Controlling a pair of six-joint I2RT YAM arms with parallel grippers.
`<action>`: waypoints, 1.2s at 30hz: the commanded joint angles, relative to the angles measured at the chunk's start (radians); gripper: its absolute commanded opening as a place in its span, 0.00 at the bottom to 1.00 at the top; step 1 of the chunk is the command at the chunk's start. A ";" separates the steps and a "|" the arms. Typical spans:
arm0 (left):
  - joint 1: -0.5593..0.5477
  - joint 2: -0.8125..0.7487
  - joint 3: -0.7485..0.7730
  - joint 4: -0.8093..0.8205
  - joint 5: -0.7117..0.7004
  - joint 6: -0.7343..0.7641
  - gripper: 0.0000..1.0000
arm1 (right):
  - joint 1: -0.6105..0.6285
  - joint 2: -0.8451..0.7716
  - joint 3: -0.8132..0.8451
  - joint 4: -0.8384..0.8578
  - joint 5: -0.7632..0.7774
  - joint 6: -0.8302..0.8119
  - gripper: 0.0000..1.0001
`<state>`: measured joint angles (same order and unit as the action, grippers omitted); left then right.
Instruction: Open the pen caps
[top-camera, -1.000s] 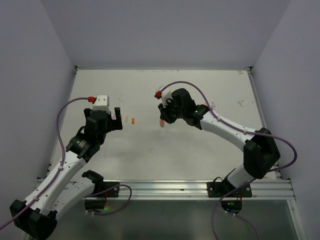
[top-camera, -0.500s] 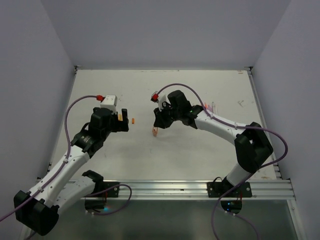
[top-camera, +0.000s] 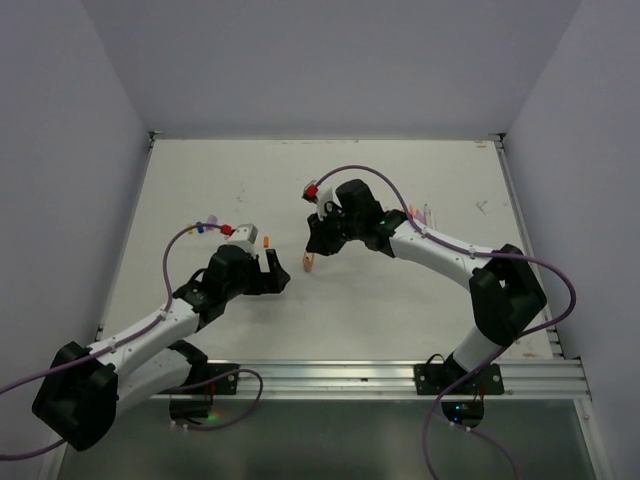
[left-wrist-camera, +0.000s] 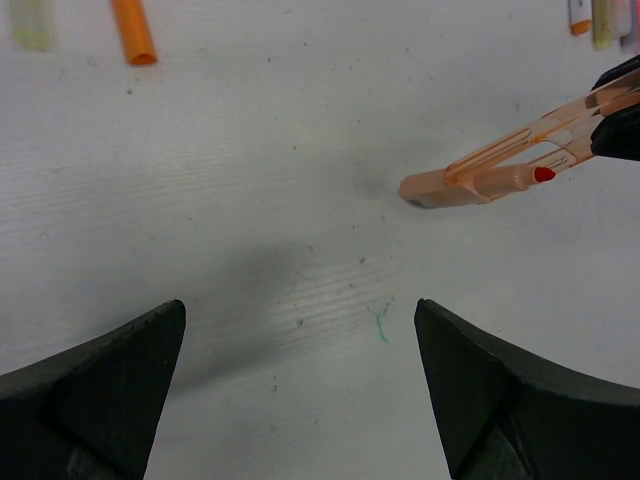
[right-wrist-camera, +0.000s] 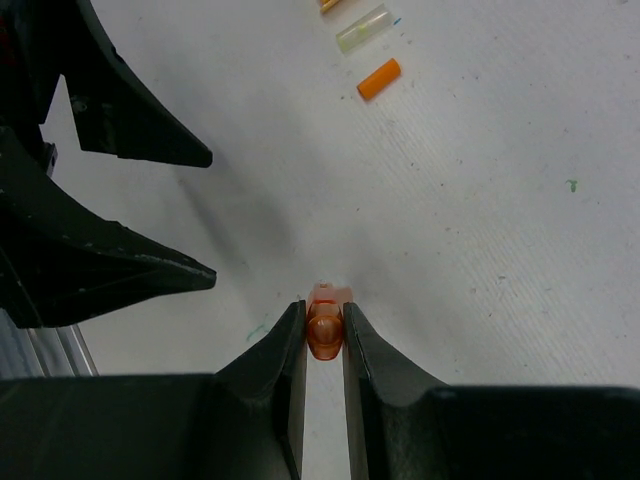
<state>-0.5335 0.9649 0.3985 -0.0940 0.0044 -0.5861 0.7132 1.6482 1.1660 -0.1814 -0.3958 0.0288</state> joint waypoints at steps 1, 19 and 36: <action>-0.026 0.038 -0.033 0.212 0.020 -0.078 1.00 | -0.003 -0.004 0.018 0.048 -0.009 0.017 0.00; -0.045 0.175 -0.093 0.459 -0.067 -0.155 1.00 | -0.004 -0.050 -0.005 0.089 -0.078 0.071 0.00; -0.045 0.199 -0.090 0.522 -0.058 -0.188 1.00 | -0.006 -0.160 -0.023 0.105 -0.153 0.103 0.00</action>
<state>-0.5728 1.1679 0.3035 0.3435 -0.0551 -0.7429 0.7113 1.5246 1.1492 -0.1154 -0.5014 0.1162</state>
